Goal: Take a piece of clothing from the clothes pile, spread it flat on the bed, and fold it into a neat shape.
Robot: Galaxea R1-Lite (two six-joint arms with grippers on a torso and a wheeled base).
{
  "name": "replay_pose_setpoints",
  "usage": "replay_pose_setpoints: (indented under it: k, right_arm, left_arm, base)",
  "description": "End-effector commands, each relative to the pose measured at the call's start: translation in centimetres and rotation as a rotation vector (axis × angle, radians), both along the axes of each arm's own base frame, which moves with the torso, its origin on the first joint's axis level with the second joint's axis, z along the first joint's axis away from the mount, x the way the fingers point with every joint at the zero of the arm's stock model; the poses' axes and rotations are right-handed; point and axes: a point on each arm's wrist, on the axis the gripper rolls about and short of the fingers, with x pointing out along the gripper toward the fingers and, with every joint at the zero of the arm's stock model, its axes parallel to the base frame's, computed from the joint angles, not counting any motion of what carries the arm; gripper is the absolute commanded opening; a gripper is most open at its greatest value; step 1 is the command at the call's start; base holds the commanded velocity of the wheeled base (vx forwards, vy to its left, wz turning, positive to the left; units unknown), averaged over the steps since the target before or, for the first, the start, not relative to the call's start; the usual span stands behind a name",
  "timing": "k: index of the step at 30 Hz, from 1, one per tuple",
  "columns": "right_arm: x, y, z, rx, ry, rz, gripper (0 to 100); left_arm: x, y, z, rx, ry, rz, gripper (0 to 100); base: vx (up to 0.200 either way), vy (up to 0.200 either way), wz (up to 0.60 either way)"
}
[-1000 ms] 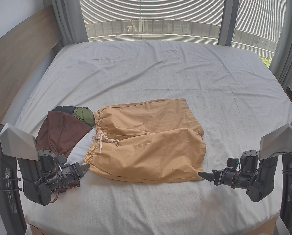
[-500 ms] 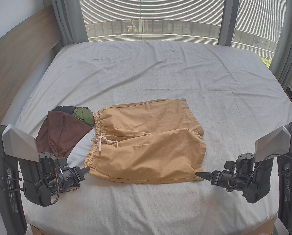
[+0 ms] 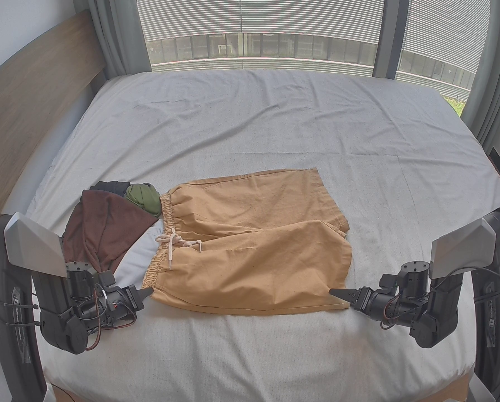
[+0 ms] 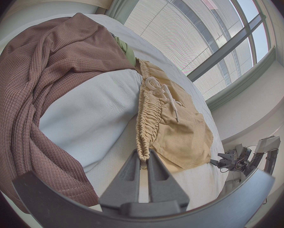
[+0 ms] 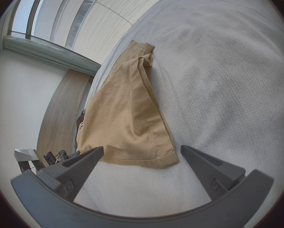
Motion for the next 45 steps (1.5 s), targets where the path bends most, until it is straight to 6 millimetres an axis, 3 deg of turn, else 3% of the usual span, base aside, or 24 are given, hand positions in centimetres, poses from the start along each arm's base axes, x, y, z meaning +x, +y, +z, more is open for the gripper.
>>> replay_pose_setpoints:
  k: [1,23,31,45]
  right_arm:
    - [0.2,0.3,0.4,0.007,-0.011,0.000,100]
    - [-0.2,1.2,0.5,0.007,-0.009,0.024,100]
    - [-0.3,1.2,3.3,0.065,-0.038,-0.014,100]
    - [-0.4,1.0,2.9,0.060,-0.022,-0.019,100]
  left_arm:
    - [0.0,0.0,0.0,0.000,-0.001,0.001,0]
    - [-0.1,-0.1,0.1,0.000,0.001,-0.002,0]
    - [-0.1,0.0,0.0,0.000,0.004,-0.001,0]
    - [-0.1,-0.1,-0.1,0.000,0.007,-0.002,0]
  base:
    - [0.000,0.000,0.00]
    - [0.000,0.000,0.00]
    - [0.000,0.000,0.00]
    - [0.000,0.000,0.00]
